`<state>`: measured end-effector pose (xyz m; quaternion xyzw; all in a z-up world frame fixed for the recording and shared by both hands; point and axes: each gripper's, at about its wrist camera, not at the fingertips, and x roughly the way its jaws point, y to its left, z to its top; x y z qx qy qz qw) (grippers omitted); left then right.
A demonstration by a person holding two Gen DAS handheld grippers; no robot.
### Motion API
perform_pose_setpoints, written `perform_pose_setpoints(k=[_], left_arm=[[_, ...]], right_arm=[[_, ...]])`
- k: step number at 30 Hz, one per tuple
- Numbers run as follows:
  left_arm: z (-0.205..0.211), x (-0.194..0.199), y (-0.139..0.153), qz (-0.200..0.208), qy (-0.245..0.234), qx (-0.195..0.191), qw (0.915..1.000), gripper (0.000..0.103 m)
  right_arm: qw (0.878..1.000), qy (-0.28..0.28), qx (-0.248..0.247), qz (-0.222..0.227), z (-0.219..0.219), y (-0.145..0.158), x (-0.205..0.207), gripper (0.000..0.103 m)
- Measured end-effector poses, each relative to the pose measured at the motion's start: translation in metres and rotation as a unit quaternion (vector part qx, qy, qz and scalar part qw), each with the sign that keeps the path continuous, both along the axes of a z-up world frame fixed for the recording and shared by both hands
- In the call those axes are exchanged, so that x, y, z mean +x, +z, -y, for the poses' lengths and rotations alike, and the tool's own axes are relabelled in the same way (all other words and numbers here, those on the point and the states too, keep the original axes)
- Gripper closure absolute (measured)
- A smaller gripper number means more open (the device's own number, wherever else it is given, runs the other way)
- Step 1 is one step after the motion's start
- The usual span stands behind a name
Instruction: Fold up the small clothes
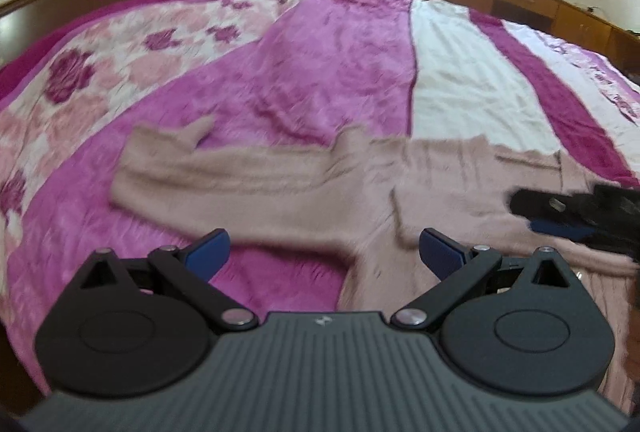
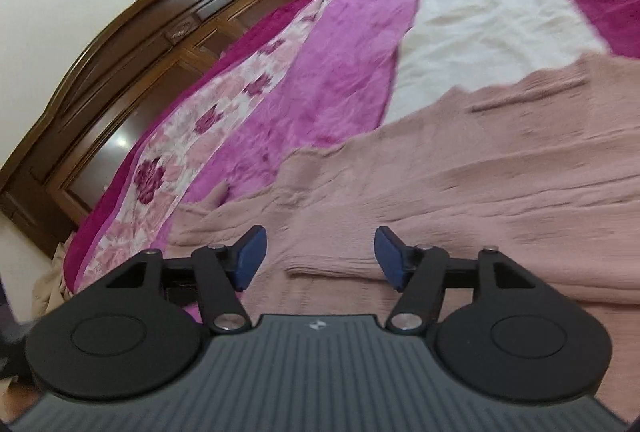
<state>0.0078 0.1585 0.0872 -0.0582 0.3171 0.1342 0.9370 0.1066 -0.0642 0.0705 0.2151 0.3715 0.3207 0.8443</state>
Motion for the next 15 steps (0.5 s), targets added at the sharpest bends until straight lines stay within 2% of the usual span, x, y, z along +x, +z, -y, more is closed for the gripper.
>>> perform_pose_setpoints(k=[3, 9, 11, 13, 15], left_arm=[[0.007, 0.018, 0.0, 0.0, -0.019, -0.002, 0.9998, 0.001], [0.014, 0.06, -0.013, -0.006, -0.049, -0.041, 0.998, 0.003], [0.017, 0.074, -0.02, -0.012, -0.051, -0.039, 0.9979, 0.018], [0.019, 0.085, -0.027, -0.019, -0.052, -0.042, 0.9976, 0.026], [0.022, 0.093, -0.034, -0.018, -0.054, -0.038, 0.9976, 0.028]], right_arm=[[0.999, -0.037, -0.011, 0.003, 0.042, 0.005, -0.006, 0.035], [0.991, -0.121, -0.053, 0.01, 0.128, 0.005, -0.012, 0.035], [0.985, -0.16, -0.069, 0.008, 0.159, 0.003, -0.009, 0.035], [0.978, -0.193, -0.082, 0.011, 0.184, 0.001, -0.003, 0.035], [0.969, -0.224, -0.099, 0.012, 0.207, -0.004, 0.006, 0.035]])
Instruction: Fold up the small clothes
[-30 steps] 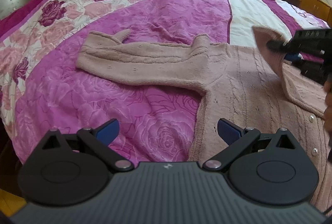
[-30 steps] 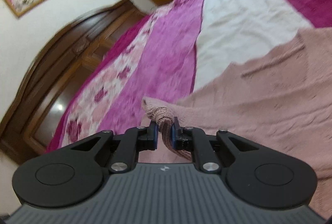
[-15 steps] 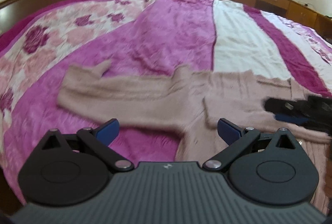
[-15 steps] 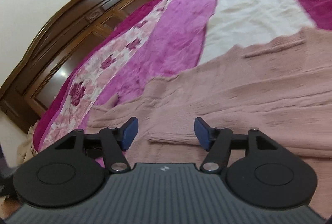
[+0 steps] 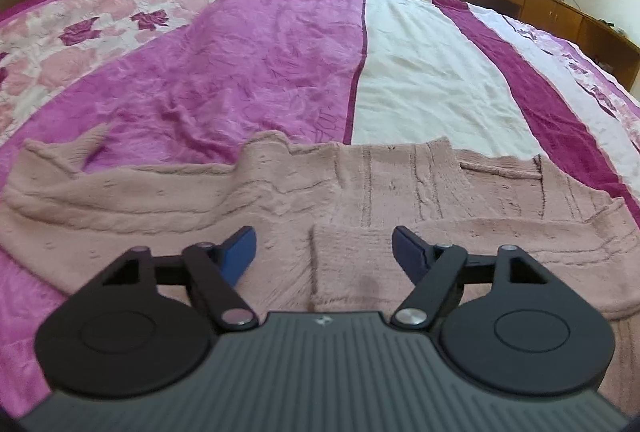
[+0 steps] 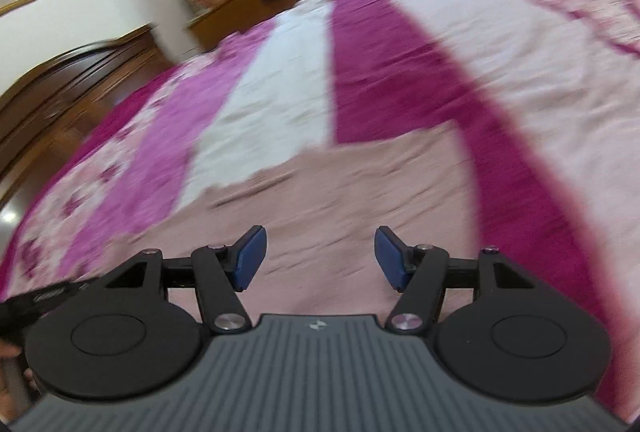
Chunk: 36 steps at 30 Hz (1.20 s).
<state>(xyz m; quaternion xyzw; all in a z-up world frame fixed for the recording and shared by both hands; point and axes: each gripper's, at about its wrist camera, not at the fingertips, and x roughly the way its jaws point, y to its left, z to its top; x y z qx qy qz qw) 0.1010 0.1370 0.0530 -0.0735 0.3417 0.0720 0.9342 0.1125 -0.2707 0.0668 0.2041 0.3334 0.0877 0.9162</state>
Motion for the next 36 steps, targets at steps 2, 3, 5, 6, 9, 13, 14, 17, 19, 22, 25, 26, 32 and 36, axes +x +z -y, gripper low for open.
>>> perform_pose_setpoints(k=[2, 3, 5, 6, 9, 13, 14, 17, 19, 22, 25, 26, 32, 36], left_arm=[[0.003, 0.006, -0.005, -0.007, 0.008, 0.012, 0.9999, 0.028], [0.003, 0.008, -0.007, -0.009, 0.012, 0.015, 0.9998, 0.028], [0.003, 0.012, -0.012, -0.016, 0.022, 0.013, 0.9995, 0.028], [0.002, 0.014, -0.014, -0.02, 0.023, 0.006, 0.9995, 0.028], [0.004, 0.016, -0.021, -0.025, 0.009, -0.014, 0.9996, 0.028], [0.016, 0.018, -0.027, -0.02, -0.012, 0.011, 0.9997, 0.067], [0.017, 0.019, -0.027, -0.019, -0.015, 0.012, 0.9996, 0.082], [0.019, 0.019, -0.025, -0.013, -0.021, -0.002, 0.9997, 0.089], [0.023, 0.017, -0.02, 0.001, -0.021, 0.013, 0.9997, 0.09], [0.027, 0.008, -0.009, 0.036, -0.014, 0.036, 0.9986, 0.09], [0.031, 0.007, -0.008, 0.049, -0.002, 0.072, 0.9962, 0.09], [0.032, 0.01, -0.012, 0.042, 0.0, 0.078, 0.996, 0.09], [0.031, 0.02, -0.037, 0.008, -0.007, 0.086, 0.9962, 0.088], [0.028, 0.015, -0.03, 0.006, -0.007, 0.082, 0.9966, 0.075]], right_arm=[[1.0, -0.025, -0.012, -0.002, 0.017, -0.006, 0.01, 0.035], [0.999, -0.036, -0.015, -0.005, 0.024, -0.009, 0.015, 0.035], [0.998, -0.056, -0.017, -0.012, 0.035, -0.016, 0.027, 0.035], [0.998, -0.064, -0.016, -0.017, 0.038, -0.02, 0.033, 0.035], [0.997, -0.075, -0.016, -0.023, 0.041, -0.029, 0.046, 0.035], [0.997, -0.074, -0.024, -0.023, 0.039, -0.038, 0.062, 0.035], [0.997, -0.071, -0.026, -0.024, 0.034, -0.038, 0.067, 0.037], [0.997, -0.053, -0.041, -0.025, 0.027, -0.041, 0.075, 0.054], [0.997, -0.037, -0.054, -0.03, 0.022, -0.045, 0.08, 0.087], [0.995, -0.05, -0.085, 0.007, 0.016, -0.041, 0.069, 0.094], [0.993, -0.069, -0.099, 0.008, 0.017, -0.044, 0.066, 0.094], [0.992, -0.068, -0.103, 0.0, 0.017, -0.048, 0.068, 0.094], [0.992, -0.059, -0.11, -0.013, 0.016, -0.051, 0.073, 0.093], [0.993, -0.055, -0.101, -0.018, 0.018, -0.039, 0.065, 0.083]])
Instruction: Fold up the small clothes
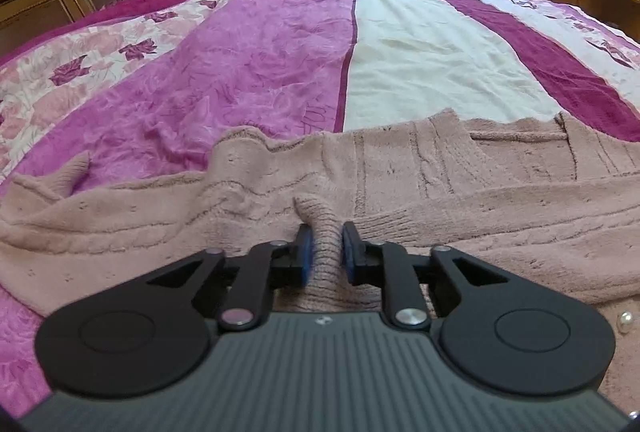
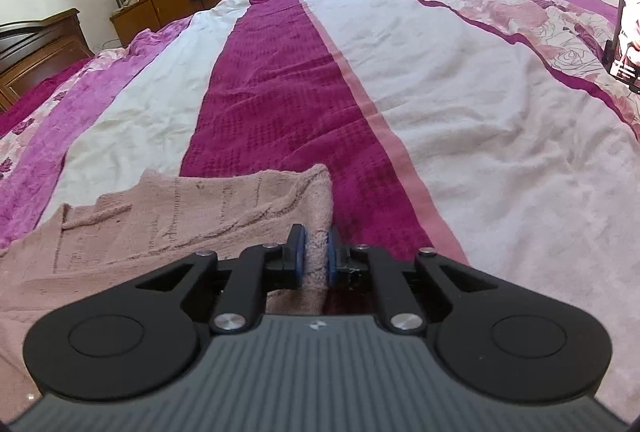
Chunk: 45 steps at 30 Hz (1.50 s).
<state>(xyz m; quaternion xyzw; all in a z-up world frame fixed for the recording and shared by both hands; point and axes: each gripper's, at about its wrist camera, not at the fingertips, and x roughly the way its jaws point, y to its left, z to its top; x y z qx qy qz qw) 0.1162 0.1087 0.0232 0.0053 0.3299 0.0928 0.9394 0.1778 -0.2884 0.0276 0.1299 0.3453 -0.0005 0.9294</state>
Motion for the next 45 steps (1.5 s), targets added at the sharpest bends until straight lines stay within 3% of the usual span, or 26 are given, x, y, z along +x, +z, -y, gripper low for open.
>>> perform_pose_setpoints(k=[4, 12, 19, 25, 32, 36, 45], left_arm=[[-0.005, -0.01, 0.014, 0.001, 0.004, -0.02, 0.9998, 0.069], [0.001, -0.04, 0.034, 0.007, -0.018, -0.052, 0.9985, 0.069], [0.007, -0.039, 0.014, -0.019, -0.016, -0.057, 0.9981, 0.069], [0.007, -0.038, 0.009, -0.019, -0.015, -0.054, 0.9983, 0.069], [0.007, -0.041, 0.012, -0.021, -0.012, -0.056, 0.9981, 0.068], [0.006, -0.047, 0.02, -0.025, -0.007, -0.064, 0.9976, 0.068], [-0.01, -0.068, 0.041, -0.027, 0.015, -0.064, 0.9975, 0.067]], right_arm=[[1.0, 0.016, -0.001, 0.023, -0.004, 0.021, -0.025, 0.069], [0.998, 0.055, 0.019, 0.03, -0.019, 0.047, -0.09, 0.067], [0.998, 0.057, 0.018, 0.008, -0.029, 0.03, -0.123, 0.067], [0.998, 0.051, 0.033, 0.007, -0.024, 0.006, -0.121, 0.067], [0.998, 0.05, 0.031, 0.012, -0.024, 0.007, -0.12, 0.065], [0.997, 0.063, 0.045, 0.024, -0.027, 0.018, -0.125, 0.034], [0.993, 0.106, 0.035, 0.04, -0.055, 0.047, -0.143, 0.028]])
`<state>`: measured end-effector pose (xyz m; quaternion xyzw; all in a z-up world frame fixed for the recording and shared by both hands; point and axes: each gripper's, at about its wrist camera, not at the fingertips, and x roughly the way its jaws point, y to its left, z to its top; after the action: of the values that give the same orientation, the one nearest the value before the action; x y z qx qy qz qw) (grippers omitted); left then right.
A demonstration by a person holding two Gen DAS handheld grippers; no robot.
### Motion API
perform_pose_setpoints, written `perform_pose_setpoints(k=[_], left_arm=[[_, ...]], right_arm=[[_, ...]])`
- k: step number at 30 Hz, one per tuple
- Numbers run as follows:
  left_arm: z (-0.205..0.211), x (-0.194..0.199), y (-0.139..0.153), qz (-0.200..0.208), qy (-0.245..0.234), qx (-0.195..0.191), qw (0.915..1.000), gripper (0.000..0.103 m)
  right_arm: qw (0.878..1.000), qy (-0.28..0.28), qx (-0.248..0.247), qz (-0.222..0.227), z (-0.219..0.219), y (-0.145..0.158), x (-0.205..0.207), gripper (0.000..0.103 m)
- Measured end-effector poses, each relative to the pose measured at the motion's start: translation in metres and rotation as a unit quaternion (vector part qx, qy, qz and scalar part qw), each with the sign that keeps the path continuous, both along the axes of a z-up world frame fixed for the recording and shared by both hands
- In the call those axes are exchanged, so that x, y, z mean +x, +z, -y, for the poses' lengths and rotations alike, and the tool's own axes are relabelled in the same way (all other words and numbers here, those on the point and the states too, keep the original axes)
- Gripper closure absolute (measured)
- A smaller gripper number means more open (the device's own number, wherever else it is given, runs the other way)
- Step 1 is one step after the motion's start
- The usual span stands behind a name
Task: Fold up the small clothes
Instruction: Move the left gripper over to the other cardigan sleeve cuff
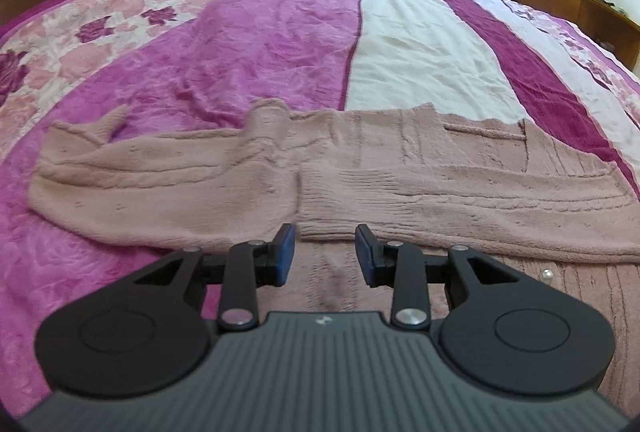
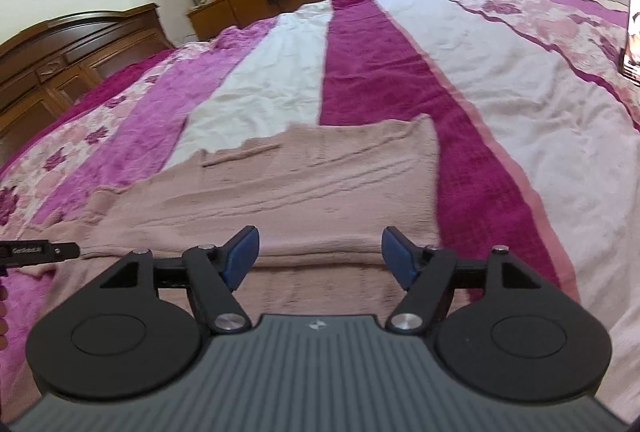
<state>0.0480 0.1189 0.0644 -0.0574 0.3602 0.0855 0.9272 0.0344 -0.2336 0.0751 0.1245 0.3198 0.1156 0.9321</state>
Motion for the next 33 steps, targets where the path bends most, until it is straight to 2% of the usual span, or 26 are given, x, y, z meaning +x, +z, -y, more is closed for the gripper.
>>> perform_pose_setpoints(k=[7, 14, 24, 33], left_arm=[[-0.031, -0.017, 0.014, 0.001, 0.044, -0.007, 0.999, 0.066], [-0.072, -0.03, 0.019, -0.003, 0.094, -0.006, 0.9956, 0.065], [-0.13, -0.039, 0.004, -0.021, 0.168, -0.032, 0.985, 0.064], [-0.159, -0.039, -0.005, -0.013, 0.204, -0.069, 0.9764, 0.064]], right_arm=[[0.999, 0.038, 0.016, -0.002, -0.028, 0.014, -0.014, 0.027], [0.998, 0.064, 0.021, -0.013, -0.053, 0.009, -0.024, 0.026], [0.997, 0.061, 0.016, -0.04, -0.07, -0.006, -0.026, 0.026], [0.997, 0.052, 0.014, -0.052, -0.071, -0.012, -0.025, 0.026]])
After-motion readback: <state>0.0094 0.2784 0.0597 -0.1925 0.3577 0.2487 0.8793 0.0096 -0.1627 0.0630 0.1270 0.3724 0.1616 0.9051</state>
